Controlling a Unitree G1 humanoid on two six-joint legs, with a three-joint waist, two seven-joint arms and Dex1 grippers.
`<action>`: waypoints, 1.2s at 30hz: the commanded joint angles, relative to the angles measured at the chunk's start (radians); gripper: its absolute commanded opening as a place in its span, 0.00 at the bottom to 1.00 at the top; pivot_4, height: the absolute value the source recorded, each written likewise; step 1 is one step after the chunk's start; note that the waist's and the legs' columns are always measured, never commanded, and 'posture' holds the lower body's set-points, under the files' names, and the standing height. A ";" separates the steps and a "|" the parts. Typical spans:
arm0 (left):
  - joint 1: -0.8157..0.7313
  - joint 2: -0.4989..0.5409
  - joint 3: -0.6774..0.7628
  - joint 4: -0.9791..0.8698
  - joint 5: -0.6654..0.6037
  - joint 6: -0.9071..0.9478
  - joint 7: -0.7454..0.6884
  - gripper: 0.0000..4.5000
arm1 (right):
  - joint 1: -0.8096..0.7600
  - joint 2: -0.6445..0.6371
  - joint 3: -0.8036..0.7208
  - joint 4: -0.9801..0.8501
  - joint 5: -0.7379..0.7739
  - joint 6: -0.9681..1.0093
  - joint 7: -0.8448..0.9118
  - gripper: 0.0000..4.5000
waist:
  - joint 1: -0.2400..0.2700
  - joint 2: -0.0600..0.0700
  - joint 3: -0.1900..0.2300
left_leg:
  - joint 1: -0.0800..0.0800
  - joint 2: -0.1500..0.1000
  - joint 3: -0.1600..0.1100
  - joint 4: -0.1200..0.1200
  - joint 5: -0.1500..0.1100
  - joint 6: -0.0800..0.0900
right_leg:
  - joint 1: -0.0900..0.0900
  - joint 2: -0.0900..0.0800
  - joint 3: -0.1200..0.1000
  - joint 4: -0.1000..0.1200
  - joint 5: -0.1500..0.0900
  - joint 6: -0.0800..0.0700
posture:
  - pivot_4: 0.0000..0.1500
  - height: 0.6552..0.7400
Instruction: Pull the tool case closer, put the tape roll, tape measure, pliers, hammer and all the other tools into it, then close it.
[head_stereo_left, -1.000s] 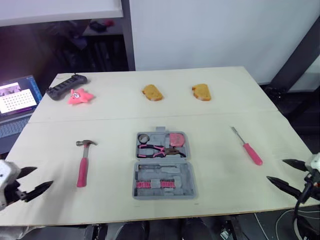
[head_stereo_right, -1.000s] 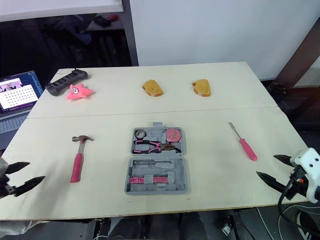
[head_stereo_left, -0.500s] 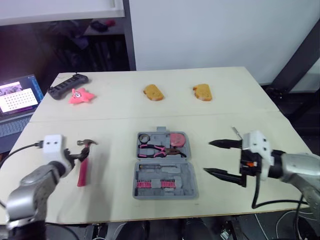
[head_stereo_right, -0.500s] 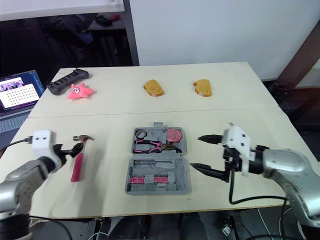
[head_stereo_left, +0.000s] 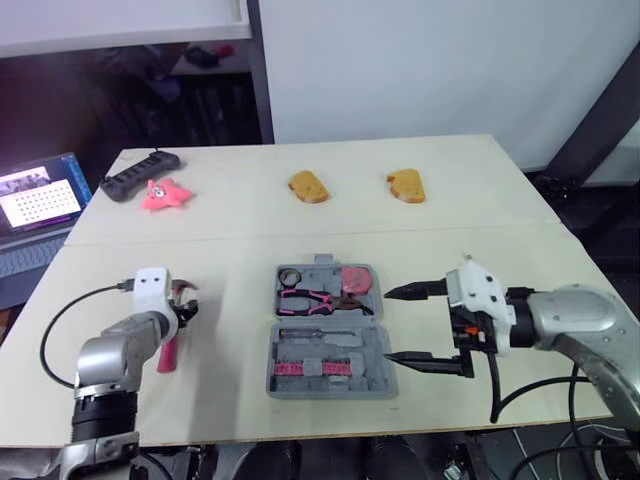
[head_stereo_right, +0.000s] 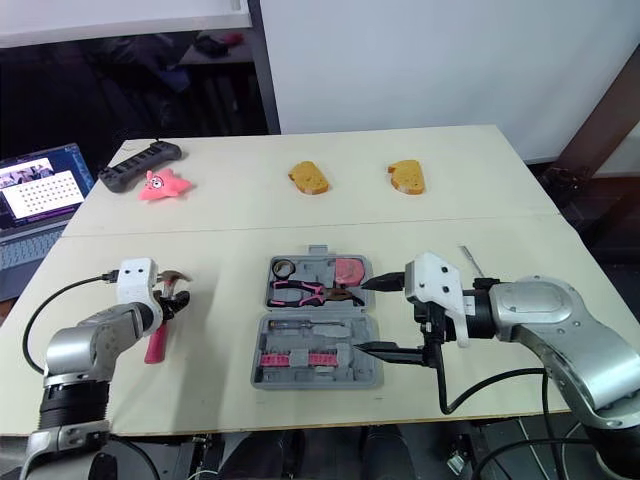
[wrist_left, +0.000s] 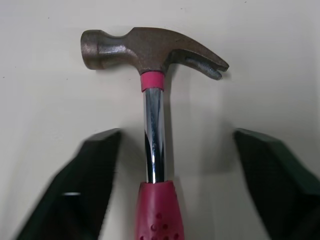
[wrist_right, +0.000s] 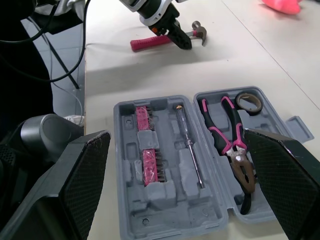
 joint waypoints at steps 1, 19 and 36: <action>0.024 -0.019 -0.005 0.049 0.001 0.036 -0.001 0.34 | 0.008 -0.010 -0.019 -0.038 0.015 0.008 -0.017 1.00 | -0.002 0.001 0.000 | 0.000 0.000 0.000 0.000 0.000 0.000 | 0.000 0.000 0.000 0.000 0.000 0.000 | 1.00 0.79; 0.061 0.441 -0.335 -0.398 0.023 -0.110 -0.485 0.00 | 0.142 0.004 -0.105 -0.072 0.012 0.049 -0.130 1.00 | -0.004 -0.011 0.006 | -0.004 0.000 -0.001 -0.001 0.000 -0.001 | -0.004 0.000 0.000 0.000 0.000 0.000 | 1.00 0.79; -0.479 0.402 -0.911 -0.626 -0.093 0.216 -0.789 0.00 | 0.423 0.002 -0.327 -0.046 -0.040 0.040 -0.146 1.00 | 0.015 -0.011 0.010 | -0.004 0.001 0.001 0.000 0.000 0.002 | -0.001 0.002 0.000 -0.005 0.000 0.000 | 1.00 0.79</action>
